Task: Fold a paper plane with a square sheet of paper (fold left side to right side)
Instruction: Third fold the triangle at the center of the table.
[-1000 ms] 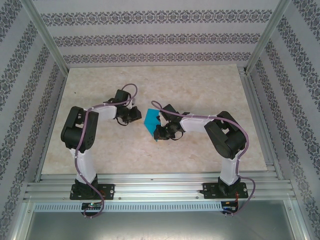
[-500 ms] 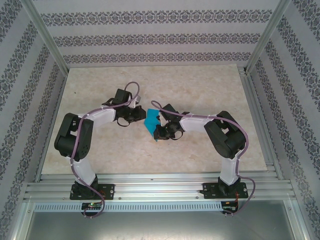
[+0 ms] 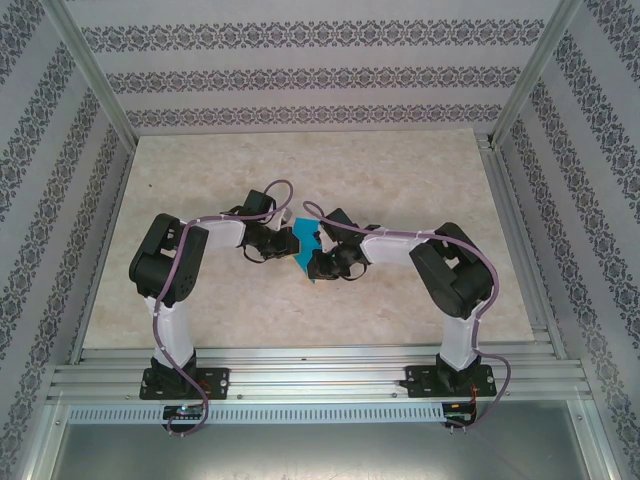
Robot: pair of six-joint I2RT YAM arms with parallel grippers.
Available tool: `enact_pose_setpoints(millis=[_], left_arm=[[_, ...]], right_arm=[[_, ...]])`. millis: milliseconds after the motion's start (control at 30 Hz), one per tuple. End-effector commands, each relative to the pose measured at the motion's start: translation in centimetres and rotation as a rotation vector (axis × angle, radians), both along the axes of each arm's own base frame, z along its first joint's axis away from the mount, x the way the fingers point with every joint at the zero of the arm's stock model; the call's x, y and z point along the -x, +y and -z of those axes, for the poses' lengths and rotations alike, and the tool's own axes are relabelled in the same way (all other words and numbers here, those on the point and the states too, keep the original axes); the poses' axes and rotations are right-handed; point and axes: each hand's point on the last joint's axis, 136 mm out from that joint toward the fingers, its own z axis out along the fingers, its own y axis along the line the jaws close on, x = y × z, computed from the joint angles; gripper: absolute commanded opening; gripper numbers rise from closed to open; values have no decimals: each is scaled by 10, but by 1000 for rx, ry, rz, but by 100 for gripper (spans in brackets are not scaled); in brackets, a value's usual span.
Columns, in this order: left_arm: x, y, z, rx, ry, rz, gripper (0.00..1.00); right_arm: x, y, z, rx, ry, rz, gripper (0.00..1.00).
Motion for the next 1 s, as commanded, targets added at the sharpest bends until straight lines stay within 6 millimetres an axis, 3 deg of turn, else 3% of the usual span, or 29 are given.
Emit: enact_pose_setpoints(millis=[0,100,200,400,600,967], left_arm=[[5,9,29,-111,5,13,10],[7,10,34,-125,13,16,10],[8,12,37,-135,16,12,10],[9,13,39,-145,22,6,10],[10,14,40,-153,22,5,10],[9,18,44,-173,20,2,9]], right_arm=[[-1,-19,-3,41,9,84,13],[-12,-7,-30,-59,-24,147,12],[-19,5,-37,-151,-11,252,12],[-31,27,-31,-266,30,417,10],[-34,41,-19,-236,51,457,9],[-32,28,1,-103,51,480,9]])
